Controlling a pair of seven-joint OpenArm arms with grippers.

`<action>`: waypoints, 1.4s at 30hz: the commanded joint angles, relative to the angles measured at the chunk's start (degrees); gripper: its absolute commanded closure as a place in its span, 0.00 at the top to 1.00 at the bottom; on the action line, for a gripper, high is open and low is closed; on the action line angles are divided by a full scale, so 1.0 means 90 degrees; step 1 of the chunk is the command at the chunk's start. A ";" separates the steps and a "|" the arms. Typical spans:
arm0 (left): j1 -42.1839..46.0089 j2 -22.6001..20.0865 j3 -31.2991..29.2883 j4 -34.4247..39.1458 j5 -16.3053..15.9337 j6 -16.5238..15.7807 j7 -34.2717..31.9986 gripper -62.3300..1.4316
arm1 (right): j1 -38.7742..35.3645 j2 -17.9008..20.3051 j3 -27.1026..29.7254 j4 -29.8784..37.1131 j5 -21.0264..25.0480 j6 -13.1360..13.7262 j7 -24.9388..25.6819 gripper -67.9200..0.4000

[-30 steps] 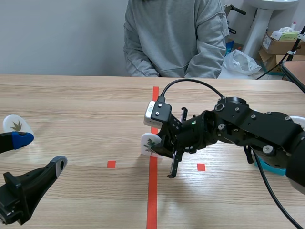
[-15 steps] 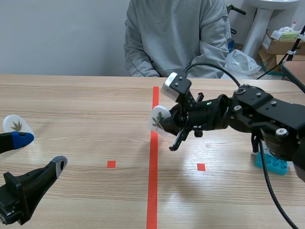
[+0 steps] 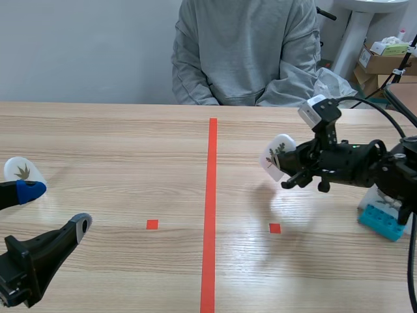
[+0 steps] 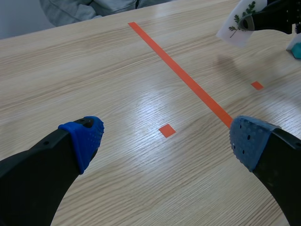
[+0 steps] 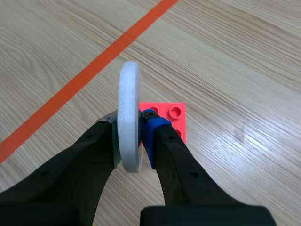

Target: Do the leaf sorting experiment

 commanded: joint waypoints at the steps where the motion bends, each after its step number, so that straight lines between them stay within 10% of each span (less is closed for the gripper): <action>1: -0.0019 0.0032 -0.0041 0.0085 -0.0066 0.0010 -0.0087 0.92 | -0.0007 0.0063 0.0138 0.0129 0.0119 -0.0041 0.0017 0.02; 24: -0.0019 0.0032 -0.0041 0.0085 -0.0066 0.0010 -0.0087 0.92 | -0.0680 0.0007 0.0379 0.0129 0.0155 -0.1188 -0.0005 0.03; 34: -0.0019 0.0032 -0.0041 0.0085 -0.0066 0.0010 -0.0087 0.92 | -0.0680 0.0005 0.0379 0.0129 0.0153 -0.1178 0.0010 0.63; 42: -0.0019 0.0032 -0.0041 0.0085 -0.0066 0.0010 -0.0087 0.92 | -0.0680 0.0005 0.0379 0.0129 0.0155 -0.1129 0.0056 0.86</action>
